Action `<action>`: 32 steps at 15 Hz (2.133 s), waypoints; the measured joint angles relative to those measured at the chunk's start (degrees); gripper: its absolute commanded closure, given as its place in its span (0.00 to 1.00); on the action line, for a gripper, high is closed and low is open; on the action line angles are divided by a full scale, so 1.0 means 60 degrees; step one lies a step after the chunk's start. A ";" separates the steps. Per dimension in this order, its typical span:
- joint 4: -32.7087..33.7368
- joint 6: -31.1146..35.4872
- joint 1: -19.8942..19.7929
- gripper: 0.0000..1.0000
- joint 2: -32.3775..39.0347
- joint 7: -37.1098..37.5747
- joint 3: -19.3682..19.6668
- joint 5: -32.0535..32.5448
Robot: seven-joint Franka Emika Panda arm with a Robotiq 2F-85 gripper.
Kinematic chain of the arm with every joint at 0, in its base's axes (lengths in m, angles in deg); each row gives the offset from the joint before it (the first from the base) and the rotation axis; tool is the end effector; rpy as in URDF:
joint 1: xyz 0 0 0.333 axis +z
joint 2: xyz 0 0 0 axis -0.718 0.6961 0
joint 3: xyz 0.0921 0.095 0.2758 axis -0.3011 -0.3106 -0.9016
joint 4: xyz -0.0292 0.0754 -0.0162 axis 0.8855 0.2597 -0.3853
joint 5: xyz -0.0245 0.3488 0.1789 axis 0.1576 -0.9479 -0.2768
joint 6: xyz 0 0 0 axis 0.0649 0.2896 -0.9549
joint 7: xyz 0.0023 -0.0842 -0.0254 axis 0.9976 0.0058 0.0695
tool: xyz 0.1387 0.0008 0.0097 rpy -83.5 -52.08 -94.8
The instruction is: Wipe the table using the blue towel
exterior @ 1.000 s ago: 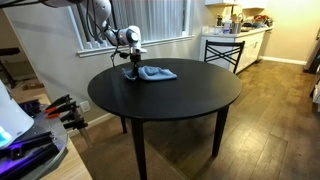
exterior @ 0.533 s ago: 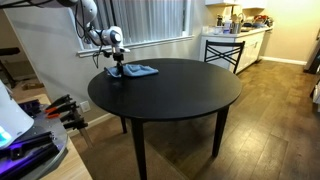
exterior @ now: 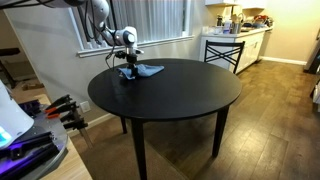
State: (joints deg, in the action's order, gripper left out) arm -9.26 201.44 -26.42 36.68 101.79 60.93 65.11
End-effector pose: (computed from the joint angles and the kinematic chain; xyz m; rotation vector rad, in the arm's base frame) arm 0.6610 0.2476 0.0529 2.9834 -0.2380 -0.2687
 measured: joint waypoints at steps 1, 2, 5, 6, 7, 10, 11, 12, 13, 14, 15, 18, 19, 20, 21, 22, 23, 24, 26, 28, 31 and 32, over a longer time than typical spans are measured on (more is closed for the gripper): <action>0.0010 -0.0159 -0.0350 0.98 0.0004 -0.0096 0.0094 -0.0233; 0.0032 -0.0387 -0.0701 0.98 0.0008 -0.0137 0.0164 -0.0489; 0.0047 -0.0800 -0.1691 0.98 0.0013 -0.0144 0.0476 -0.1144; 0.0047 -0.0820 -0.2013 0.98 0.0019 -0.0143 0.0606 -0.1375; 0.0047 -0.0821 -0.2349 0.98 0.0028 -0.0142 0.0717 -0.1598; 0.0047 -0.0821 -0.3332 0.98 0.0050 -0.0104 0.1067 -0.2170; 0.0039 -0.0821 -0.3631 0.98 0.0058 -0.0063 0.1165 -0.2367; 0.0035 -0.0821 -0.3908 0.98 0.0063 0.0028 0.1241 -0.2559; 0.0035 -0.0821 -0.4125 0.98 0.0070 0.0174 0.1287 -0.2749; 0.0042 -0.0822 -0.4278 0.98 0.0080 0.0446 0.1307 -0.2924; 0.0054 -0.0828 -0.4336 0.98 0.0091 0.0734 0.1308 -0.3057; 0.0290 -0.1037 -0.3966 0.98 0.0216 0.1213 0.1299 -0.2960; 0.0409 -0.1155 -0.3694 0.98 0.0265 0.1228 0.1272 -0.2827; 0.0502 -0.1236 -0.3358 0.98 0.0300 0.1228 0.1236 -0.2618; 0.0563 -0.1288 -0.2979 0.98 0.0317 0.1228 0.1205 -0.2418; 0.0589 -0.1306 -0.2580 0.98 0.0319 0.1228 0.1159 -0.2215; 0.0606 -0.1311 -0.2206 0.98 0.0318 0.1227 0.1109 -0.2038; 0.0624 -0.1312 -0.1819 0.98 0.0318 0.1226 0.1042 -0.1853; 0.0656 -0.1313 -0.1120 0.98 0.0319 0.1208 0.0858 -0.1555; 0.0676 -0.1313 -0.0442 0.98 0.0323 0.1180 0.0615 -0.1343; 0.0768 -0.1313 0.0473 0.98 0.0372 0.1061 0.0179 -0.1147; 0.0797 -0.1313 0.0742 0.98 0.0387 0.0946 0.0054 -0.1099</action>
State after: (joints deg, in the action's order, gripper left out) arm -4.47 193.56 -21.96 39.00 107.46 61.25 58.51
